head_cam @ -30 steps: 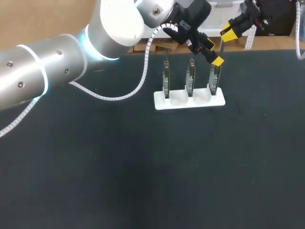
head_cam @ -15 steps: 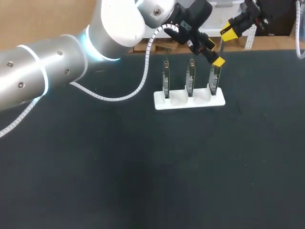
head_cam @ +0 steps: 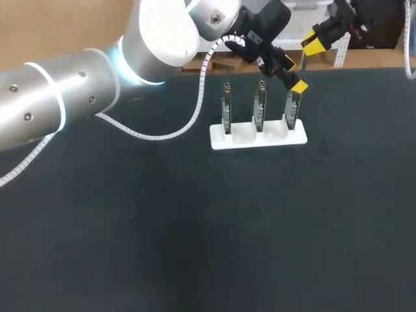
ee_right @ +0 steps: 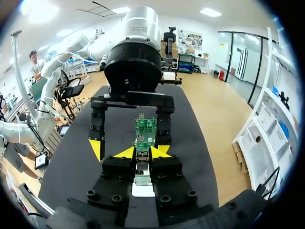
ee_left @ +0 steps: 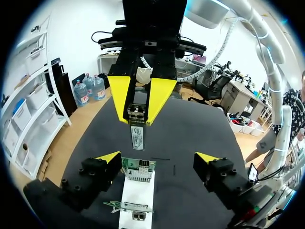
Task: Pick up the optical module with the left hand, and insert it into the network port with the right hand.
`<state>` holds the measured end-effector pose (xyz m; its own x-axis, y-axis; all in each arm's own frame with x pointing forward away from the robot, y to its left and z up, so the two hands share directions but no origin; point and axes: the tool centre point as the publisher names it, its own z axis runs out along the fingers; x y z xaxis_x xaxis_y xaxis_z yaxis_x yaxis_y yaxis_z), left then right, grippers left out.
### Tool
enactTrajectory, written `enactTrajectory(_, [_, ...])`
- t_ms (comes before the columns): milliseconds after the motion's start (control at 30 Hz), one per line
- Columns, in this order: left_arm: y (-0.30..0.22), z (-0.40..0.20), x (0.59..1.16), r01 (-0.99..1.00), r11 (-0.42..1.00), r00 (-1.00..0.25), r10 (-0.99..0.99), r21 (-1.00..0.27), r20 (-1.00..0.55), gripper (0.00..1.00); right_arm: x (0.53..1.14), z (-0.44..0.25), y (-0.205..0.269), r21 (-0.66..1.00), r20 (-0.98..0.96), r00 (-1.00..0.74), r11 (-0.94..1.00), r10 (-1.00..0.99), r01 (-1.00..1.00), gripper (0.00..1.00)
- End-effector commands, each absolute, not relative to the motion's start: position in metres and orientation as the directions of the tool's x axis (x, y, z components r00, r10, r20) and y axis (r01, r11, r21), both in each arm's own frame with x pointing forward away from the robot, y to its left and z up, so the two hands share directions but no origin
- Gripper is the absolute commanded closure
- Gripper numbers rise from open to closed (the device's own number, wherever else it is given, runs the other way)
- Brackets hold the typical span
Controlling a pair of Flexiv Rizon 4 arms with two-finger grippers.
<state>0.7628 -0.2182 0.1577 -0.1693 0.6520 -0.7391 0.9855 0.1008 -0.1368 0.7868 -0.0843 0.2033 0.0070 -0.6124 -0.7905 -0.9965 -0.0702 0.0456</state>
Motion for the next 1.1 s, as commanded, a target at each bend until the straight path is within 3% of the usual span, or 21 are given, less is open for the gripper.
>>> enactTrajectory(33, [-0.216,0.158,0.759,0.986,0.108,-0.17,0.65,-0.131,-0.741,0.0,0.783,0.204,-0.085,0.04,-0.789,0.008,-0.066,-0.614,-0.997,1.0])
enactTrajectory(1100, [-0.217,0.158,0.758,0.986,0.102,-0.166,0.653,-0.132,-0.739,0.0,0.784,0.191,-0.084,0.087,-0.796,0.028,-0.16,-0.605,-0.983,1.0])
